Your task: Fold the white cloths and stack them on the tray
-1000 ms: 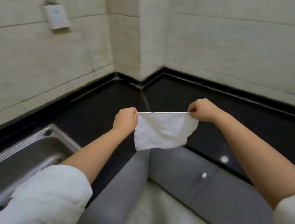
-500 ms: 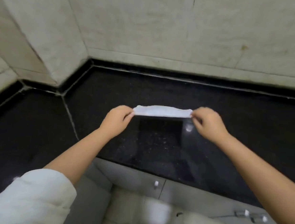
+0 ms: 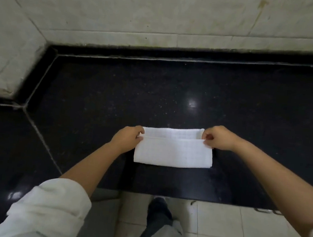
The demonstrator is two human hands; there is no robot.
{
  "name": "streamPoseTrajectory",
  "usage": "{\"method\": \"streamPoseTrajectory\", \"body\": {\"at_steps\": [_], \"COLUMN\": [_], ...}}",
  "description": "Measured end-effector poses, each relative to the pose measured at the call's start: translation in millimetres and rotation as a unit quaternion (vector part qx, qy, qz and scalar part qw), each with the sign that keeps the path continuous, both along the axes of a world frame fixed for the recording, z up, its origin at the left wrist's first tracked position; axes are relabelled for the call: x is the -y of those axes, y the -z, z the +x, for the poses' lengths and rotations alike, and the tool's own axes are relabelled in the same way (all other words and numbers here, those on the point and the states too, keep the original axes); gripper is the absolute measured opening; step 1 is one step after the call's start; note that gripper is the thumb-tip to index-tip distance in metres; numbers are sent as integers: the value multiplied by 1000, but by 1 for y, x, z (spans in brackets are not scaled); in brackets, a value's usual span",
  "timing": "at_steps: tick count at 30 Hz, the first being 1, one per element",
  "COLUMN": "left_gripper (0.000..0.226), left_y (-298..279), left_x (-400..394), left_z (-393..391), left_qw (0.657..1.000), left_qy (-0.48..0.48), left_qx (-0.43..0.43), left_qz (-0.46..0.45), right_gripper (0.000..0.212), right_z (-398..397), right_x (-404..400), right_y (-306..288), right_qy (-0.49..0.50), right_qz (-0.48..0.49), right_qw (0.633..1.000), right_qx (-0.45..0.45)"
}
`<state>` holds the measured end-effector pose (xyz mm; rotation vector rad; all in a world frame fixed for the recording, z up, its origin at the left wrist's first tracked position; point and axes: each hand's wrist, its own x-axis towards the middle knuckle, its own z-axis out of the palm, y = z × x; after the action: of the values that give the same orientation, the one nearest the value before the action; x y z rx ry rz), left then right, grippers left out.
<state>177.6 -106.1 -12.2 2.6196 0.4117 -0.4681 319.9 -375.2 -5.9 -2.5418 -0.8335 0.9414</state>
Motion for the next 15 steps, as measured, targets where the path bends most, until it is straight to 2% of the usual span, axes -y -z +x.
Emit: {"method": "streamPoseTrajectory", "body": {"at_steps": [6,11,15], "left_gripper": [25,29,28], "left_y": [24,39,44], "left_x": [-5,-10,-9], "left_z": [42,41,34], "left_qw": [995,994,992], "left_qy": [28,37,65], "left_qx": [-4,26,45], "left_qz": [97,103,99], "right_gripper": [14,20,36], "right_z": [21,22,14], "right_x": [-18,-19,-12], "right_y": [22,33,37], "right_qy": [81,67,-1], "right_qz": [-16,-3,4], "right_qw": [993,991,992], "right_qx": [80,117,123]}}
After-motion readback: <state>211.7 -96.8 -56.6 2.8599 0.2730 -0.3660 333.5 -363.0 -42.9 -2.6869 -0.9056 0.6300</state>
